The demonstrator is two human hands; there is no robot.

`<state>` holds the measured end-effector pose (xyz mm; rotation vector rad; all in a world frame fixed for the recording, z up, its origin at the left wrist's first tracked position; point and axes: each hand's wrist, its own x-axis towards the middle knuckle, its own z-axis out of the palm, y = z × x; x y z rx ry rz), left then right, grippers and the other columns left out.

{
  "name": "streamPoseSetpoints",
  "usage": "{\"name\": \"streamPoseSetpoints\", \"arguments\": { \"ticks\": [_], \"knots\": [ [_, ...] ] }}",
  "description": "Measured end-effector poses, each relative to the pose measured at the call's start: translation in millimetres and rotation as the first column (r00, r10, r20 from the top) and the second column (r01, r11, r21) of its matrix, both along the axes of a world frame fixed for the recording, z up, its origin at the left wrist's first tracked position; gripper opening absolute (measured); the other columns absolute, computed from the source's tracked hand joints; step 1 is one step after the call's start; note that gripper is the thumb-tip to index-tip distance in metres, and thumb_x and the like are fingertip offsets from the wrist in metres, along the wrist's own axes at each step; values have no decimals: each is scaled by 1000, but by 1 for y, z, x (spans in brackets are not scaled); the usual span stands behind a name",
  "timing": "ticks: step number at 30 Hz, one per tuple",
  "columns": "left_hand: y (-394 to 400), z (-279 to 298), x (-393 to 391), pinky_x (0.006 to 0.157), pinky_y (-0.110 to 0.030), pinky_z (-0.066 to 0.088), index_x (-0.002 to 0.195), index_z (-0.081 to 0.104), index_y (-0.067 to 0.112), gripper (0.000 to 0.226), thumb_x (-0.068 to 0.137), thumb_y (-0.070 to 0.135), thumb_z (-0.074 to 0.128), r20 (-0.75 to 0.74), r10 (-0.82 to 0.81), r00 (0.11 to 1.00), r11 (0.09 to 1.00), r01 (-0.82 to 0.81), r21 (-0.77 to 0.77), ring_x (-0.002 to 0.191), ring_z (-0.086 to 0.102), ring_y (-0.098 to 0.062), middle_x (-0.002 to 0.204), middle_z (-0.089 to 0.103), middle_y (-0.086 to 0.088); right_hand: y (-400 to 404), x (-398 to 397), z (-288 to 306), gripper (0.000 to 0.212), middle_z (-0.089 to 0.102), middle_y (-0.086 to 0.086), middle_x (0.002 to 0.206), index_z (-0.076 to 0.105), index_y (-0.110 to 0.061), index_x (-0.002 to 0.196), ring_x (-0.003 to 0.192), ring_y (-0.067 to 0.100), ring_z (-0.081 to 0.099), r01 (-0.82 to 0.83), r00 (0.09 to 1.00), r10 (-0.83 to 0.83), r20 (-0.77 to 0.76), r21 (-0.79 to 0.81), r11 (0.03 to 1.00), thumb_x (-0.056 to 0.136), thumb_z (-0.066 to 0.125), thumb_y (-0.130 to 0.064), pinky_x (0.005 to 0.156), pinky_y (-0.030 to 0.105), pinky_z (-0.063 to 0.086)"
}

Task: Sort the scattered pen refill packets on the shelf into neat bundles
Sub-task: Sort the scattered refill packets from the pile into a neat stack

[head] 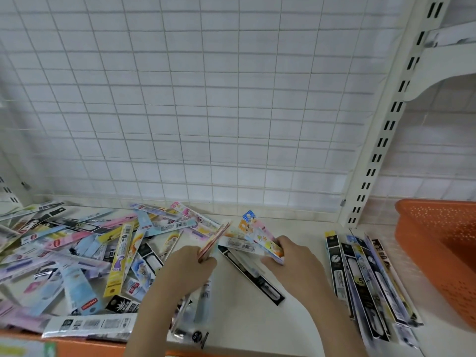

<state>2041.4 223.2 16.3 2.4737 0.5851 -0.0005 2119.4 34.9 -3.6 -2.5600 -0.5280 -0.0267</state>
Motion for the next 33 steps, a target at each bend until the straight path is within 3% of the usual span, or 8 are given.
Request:
{"name": "streamPoseSetpoints", "arguments": {
  "ticks": [6, 10, 15, 19, 23, 25, 27, 33],
  "knots": [
    [12, 24, -17, 47, -16, 32, 88, 61, 0, 27, 94, 20, 44, 225, 58, 973, 974, -6, -229, 45, 36, -11, 67, 60, -8, 25, 3, 6, 23, 65, -2, 99, 58, -24, 108, 76, 20, 49, -26, 1000, 25, -13, -111, 993, 89, 49, -33, 62, 26, 39],
    [16, 25, -24, 41, -10, 35, 98, 59, -9, 34, 97, 20, 40, 334, 170, 927, 953, -69, -294, 47, 38, -8, 52, 53, 8, 44, 3, 11, 26, 65, 1, 98, 60, -20, 102, 77, 22, 51, -41, 997, 32, -66, -136, 990, 87, 51, -40, 62, 26, 40],
    [24, 22, -31, 55, -18, 34, 93, 60, -7, 34, 98, 19, 40, 381, 239, 893, 910, -69, -408, 68, 45, -18, 75, 62, -1, 56, 0, 4, 43, 61, 2, 105, 58, -17, 107, 83, 21, 51, -51, 990, 26, -139, -184, 982, 77, 65, -47, 67, 27, 39],
    [26, 23, -32, 44, -10, 44, 93, 54, -8, 29, 97, 17, 41, 379, 322, 867, 836, -73, -544, 61, 60, -20, 73, 62, -10, 59, -2, -1, 37, 60, 3, 106, 60, -14, 107, 82, 23, 54, -13, 995, -7, -104, -193, 981, 80, 60, -40, 64, 26, 39],
    [28, 22, -32, 50, -17, 44, 91, 55, -4, 28, 97, 20, 41, 400, 321, 858, 867, -97, -489, 56, 60, -13, 70, 60, -6, 54, -6, 1, 13, 51, -2, 83, 57, -16, 84, 76, 23, 48, 27, 997, -45, -70, -236, 971, 87, 50, -27, 59, 25, 36],
    [29, 20, -32, 57, -26, 49, 91, 55, -4, 28, 97, 19, 42, 397, 321, 860, 868, -100, -487, 55, 59, -13, 69, 60, -5, 48, -9, 3, 20, 42, -3, 72, 43, -19, 68, 74, 22, 45, 39, 994, -61, -86, -240, 970, 87, 49, -24, 57, 25, 34],
    [29, 17, -31, 64, -33, 52, 91, 56, -5, 28, 97, 18, 42, 390, 323, 862, 864, -101, -493, 54, 58, -14, 69, 60, -4, 41, -7, 4, 15, 47, 1, 79, 46, -19, 73, 74, 23, 46, 39, 993, -63, -96, -231, 972, 87, 49, -25, 58, 25, 34],
    [24, 12, -29, 57, -25, 45, 93, 58, -2, 27, 98, 19, 41, 368, 306, 878, 869, -99, -485, 56, 58, -14, 70, 60, -1, 19, -2, 7, 33, 47, -2, 67, 35, -23, 58, 72, 26, 50, 38, 981, -70, -180, -175, 984, 88, 50, -24, 49, 25, 30]
  ]
}}
